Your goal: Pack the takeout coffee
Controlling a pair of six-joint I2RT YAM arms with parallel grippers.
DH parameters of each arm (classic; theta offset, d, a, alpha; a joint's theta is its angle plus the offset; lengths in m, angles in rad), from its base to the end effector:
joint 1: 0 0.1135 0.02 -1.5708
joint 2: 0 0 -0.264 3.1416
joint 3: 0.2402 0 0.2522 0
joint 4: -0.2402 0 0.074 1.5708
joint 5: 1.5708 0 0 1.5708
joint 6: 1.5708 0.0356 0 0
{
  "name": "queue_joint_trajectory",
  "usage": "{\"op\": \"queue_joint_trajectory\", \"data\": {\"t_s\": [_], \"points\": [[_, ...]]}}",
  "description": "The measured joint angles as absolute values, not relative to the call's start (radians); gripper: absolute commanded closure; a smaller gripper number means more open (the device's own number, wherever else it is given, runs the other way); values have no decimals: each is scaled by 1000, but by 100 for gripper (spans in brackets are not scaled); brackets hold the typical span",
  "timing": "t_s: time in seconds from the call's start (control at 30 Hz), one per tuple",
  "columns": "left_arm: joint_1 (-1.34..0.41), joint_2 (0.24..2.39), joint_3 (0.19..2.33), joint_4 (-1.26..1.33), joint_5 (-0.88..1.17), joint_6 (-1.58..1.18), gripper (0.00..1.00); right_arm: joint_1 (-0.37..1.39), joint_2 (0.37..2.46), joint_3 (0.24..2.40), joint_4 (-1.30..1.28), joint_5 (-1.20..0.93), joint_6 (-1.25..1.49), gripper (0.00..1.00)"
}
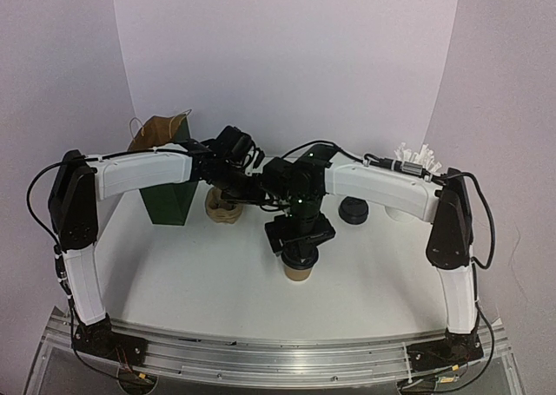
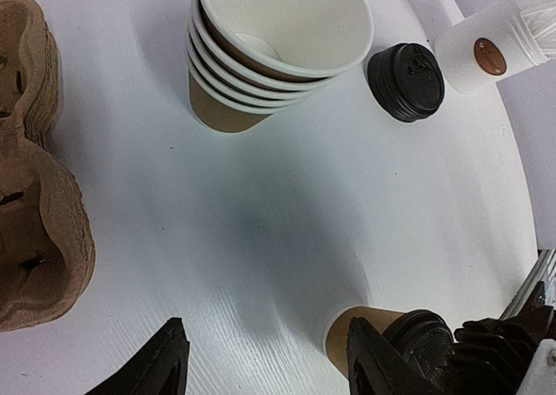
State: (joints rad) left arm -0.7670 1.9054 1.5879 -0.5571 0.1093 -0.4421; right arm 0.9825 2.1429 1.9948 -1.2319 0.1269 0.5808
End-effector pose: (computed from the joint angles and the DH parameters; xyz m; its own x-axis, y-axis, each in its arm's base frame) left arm 0.3057 -0.3000 0.2595 -0.8160 0.1959 -0.5438 0.4327 0.8308 -0.3500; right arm 0.2450 0.3592 0.2513 -0.9010 -0.3698 -0.2267 -0.3798 0.9251 0.0002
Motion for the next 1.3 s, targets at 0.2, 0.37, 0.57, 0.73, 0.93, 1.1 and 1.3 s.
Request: {"op": "queue_joint_trajectory", "data": {"t_s": [0.2, 0.37, 0.57, 0.73, 0.93, 1.1, 1.3], "points": [[-767, 1905, 1588, -558, 110, -437, 39, 982, 2143, 2003, -1232, 136, 607, 2], [-767, 1905, 1588, -558, 111, -428, 39, 981, 2143, 2003, -1234, 146, 635, 2], [-767, 1905, 1588, -568, 111, -413, 39, 977, 2144, 2003, -1242, 147, 661, 2], [-767, 1905, 1588, -577, 111, -405, 39, 972, 2145, 2004, -1244, 147, 677, 3], [-767, 1905, 1588, -577, 111, -394, 39, 963, 2145, 2004, -1245, 146, 687, 6], [-767, 1905, 1588, -577, 111, -393, 39, 951, 2145, 2004, -1245, 146, 691, 7], [-767, 1905, 1588, -577, 111, -393, 39, 941, 2146, 2003, -1243, 139, 691, 9]]}}
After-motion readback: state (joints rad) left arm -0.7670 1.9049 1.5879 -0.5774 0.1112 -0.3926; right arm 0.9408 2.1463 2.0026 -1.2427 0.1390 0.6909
